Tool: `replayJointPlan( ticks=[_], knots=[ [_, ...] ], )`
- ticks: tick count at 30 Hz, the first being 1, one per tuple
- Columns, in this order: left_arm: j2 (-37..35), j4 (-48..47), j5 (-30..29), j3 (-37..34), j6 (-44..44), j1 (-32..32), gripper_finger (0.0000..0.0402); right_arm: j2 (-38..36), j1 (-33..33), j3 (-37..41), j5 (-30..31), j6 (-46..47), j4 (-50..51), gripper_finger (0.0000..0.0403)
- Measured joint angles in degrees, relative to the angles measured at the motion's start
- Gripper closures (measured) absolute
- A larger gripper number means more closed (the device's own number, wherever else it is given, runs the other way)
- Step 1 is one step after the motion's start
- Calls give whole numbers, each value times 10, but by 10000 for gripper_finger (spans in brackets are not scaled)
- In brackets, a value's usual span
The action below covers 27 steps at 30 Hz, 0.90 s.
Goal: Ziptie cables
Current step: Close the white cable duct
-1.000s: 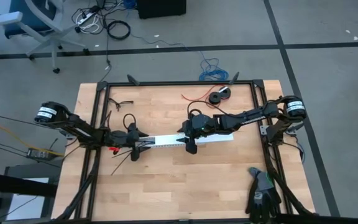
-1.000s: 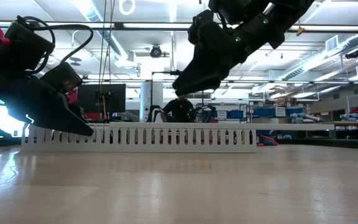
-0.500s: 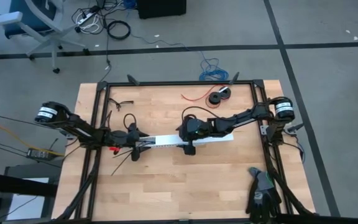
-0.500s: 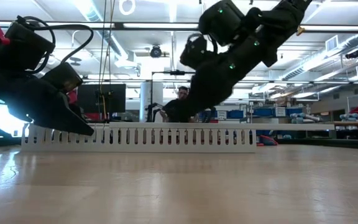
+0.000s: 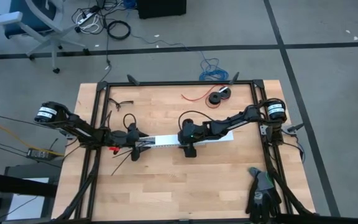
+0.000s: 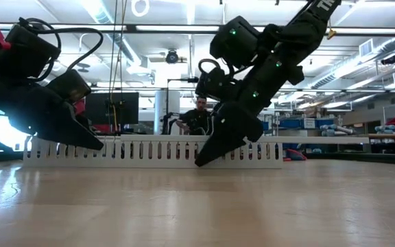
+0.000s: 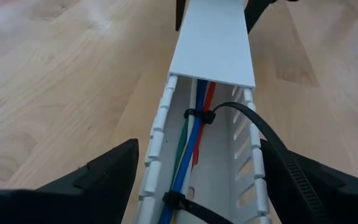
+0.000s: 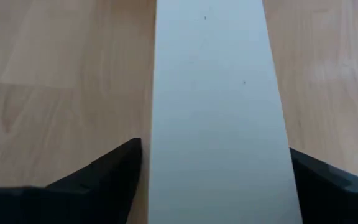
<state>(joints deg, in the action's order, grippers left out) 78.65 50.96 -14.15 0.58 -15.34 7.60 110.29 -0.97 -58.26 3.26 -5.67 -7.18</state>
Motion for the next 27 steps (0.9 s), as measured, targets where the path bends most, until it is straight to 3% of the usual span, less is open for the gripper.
replayJointPlan(
  ticks=[6, 10, 19, 27],
  knots=[
    [0, 23, 0, 2, 1, 0, 76, -6, 6, -1, -1, 14, 54, 162],
    [0, 9, -1, 26, 11, 0, 76, -10, 9, -3, -18, 32, 100, 192],
    [0, -27, 0, 104, 121, 0, 76, -45, 9, -1, -27, 69, 214, 165],
    [1, -30, 0, 121, 169, 0, 76, -136, 9, 58, -20, 117, 304, 179]
  ],
)
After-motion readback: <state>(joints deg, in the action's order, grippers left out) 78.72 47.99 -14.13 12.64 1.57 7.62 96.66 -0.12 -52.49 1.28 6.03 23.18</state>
